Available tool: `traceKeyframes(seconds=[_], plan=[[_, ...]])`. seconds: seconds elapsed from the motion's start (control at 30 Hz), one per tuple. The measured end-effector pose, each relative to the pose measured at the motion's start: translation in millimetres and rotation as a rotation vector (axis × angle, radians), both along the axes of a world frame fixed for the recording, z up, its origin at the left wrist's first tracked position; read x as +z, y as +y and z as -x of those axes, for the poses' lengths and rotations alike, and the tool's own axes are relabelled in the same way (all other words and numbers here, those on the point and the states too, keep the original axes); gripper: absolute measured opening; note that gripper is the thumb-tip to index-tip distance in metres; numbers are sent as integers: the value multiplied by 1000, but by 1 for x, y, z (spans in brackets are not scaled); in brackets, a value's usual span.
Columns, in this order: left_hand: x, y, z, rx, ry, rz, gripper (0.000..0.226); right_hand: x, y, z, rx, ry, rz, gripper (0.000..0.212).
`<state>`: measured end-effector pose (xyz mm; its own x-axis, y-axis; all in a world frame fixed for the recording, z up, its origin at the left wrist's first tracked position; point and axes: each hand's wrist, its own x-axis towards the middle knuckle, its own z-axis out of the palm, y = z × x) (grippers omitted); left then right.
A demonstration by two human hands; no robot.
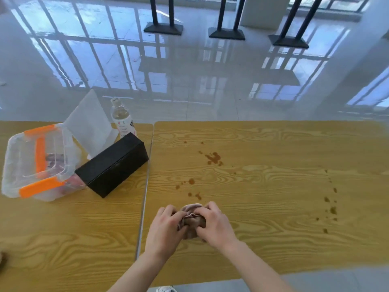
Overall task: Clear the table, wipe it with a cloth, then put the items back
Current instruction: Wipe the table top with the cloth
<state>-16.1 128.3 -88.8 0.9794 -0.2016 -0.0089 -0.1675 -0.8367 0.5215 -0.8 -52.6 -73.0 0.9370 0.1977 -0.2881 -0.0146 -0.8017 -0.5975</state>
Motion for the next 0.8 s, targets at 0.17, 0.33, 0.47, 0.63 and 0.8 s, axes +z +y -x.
traceKeyframes(seconds=[0.17,0.33,0.47,0.63,0.8], plan=[[-10,-84,1,-185,30,-29,24,0,-84,32,-158,26,26,45],[-16,-147,-3,-304,28,-61,22,-7,-138,47,-267,14,70,44],[-27,-164,-4,-383,26,-95,36,-16,-158,56,-299,14,158,44],[-45,-136,-5,-302,-22,-56,52,-23,-146,56,-228,-182,358,52],[-77,-107,-16,-407,8,-299,61,-59,-120,54,26,-147,408,65]])
